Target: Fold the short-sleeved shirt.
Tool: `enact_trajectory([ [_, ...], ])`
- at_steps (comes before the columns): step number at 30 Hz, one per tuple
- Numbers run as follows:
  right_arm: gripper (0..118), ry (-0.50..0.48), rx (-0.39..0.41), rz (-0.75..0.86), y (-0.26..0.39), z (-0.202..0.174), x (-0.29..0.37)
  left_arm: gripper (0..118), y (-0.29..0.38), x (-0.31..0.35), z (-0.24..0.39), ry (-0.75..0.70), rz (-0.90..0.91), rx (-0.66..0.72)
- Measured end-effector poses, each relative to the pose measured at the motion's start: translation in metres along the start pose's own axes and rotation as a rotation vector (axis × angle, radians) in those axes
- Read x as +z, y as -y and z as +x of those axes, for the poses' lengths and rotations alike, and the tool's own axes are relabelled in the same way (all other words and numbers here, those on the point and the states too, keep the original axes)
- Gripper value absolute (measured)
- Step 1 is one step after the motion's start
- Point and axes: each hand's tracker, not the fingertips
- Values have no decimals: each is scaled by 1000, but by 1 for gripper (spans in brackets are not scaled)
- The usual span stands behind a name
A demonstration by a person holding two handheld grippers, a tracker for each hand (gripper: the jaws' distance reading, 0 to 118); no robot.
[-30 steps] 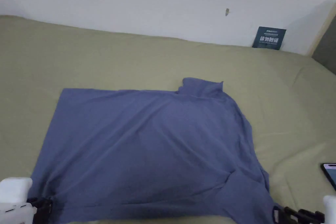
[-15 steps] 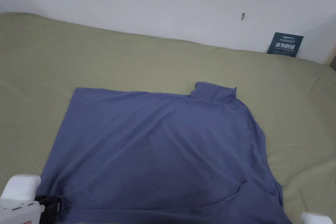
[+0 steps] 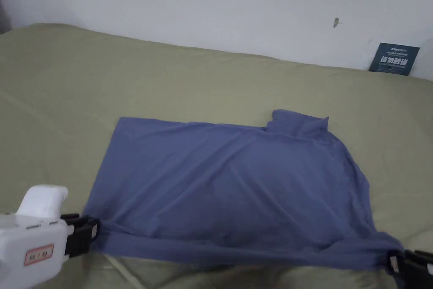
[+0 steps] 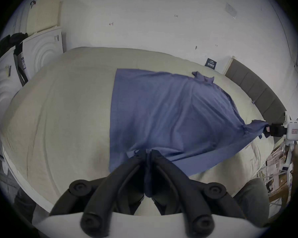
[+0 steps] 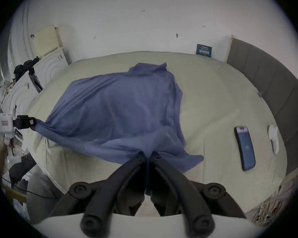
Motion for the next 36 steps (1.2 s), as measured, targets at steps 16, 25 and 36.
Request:
enact_trajectory([
  [16, 39, -5, -38, -145, -130, 37, -150, 43, -120, -117, -13, -60, -105, -65],
  [25, 88, 46, -6, 85, -105, 32, -119, 94, -113, -108, -39, -91, 25, 89],
  [36, 19, 81, 11, 598, 6, -24, 37, 30, 9, 44, 19, -169, 452, -46],
])
